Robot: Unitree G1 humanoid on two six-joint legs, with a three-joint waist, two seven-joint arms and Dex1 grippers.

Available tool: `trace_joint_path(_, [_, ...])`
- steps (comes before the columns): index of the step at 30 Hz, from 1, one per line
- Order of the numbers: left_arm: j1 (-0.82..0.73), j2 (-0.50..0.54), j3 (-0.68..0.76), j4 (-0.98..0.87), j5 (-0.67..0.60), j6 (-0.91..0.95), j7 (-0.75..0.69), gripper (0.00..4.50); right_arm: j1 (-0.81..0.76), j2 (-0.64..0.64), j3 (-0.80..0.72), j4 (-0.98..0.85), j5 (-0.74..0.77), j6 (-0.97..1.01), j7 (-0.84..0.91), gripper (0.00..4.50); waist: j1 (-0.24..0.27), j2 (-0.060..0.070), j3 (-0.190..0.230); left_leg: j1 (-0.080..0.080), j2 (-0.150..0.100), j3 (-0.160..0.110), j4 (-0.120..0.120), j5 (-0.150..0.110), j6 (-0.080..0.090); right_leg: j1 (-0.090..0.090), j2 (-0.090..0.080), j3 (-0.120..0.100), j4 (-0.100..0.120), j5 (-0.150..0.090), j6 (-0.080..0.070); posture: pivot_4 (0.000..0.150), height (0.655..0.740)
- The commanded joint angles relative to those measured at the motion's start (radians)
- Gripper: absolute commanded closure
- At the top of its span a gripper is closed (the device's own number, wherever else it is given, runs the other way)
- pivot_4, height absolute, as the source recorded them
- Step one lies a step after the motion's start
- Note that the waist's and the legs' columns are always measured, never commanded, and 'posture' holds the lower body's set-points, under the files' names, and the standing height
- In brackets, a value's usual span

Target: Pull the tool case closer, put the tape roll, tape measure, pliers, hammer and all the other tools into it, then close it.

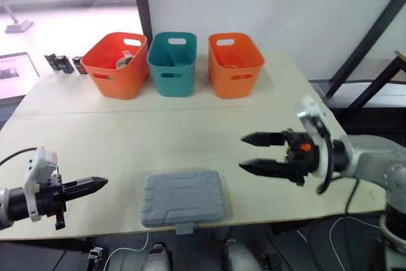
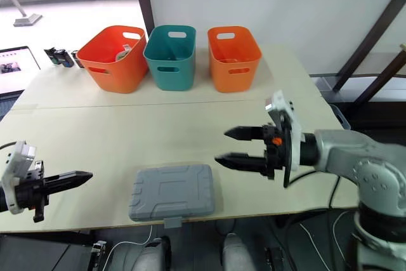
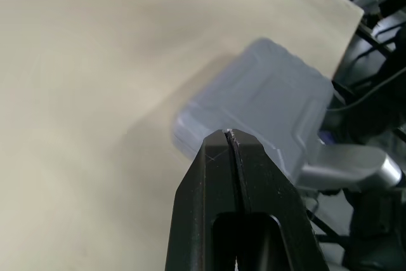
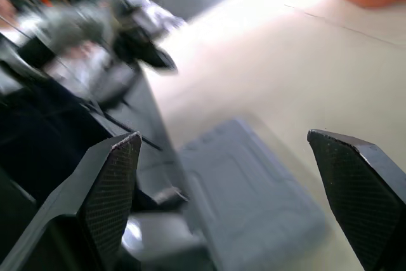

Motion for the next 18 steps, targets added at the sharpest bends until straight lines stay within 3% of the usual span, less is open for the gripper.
trace_joint_path(1, [-0.025, 0.011, 0.024, -0.018, 0.012, -0.035, 0.008, 4.5, 0.105, -0.08, -0.004, -0.037, -0.117, -0.206, 0.104, 0.07, 0.006, 0.0, 0.0, -0.001, 0.0, 0.003, 0.0, -0.002, 0.003, 0.003, 0.0, 0.002, 0.0, 0.0, 0.001, 0.15, 0.74])
trace_joint_path(5, [-0.051, 0.016, 0.028, 0.009, 0.045, -0.072, 0.015, 4.5, 0.165, -0.111, 0.009, -0.01, -0.182, -0.33, 0.133, 0.07, 0.007, 0.0, 0.0, -0.003, 0.001, 0.002, 0.0, -0.004, 0.006, 0.0, 0.002, 0.002, 0.003, -0.001, 0.012, 0.15, 0.74])
trace_joint_path(18, [-0.007, -0.005, 0.03, -0.037, 0.07, -0.121, 0.014, 4.5, 0.199, -0.114, 0.098, 0.064, -0.263, -0.503, 0.169, 0.07, 0.012, -0.001, 0.0, 0.0, 0.002, 0.002, 0.004, -0.004, 0.006, 0.003, 0.003, 0.003, 0.005, 0.0, 0.009, 0.15, 0.74])
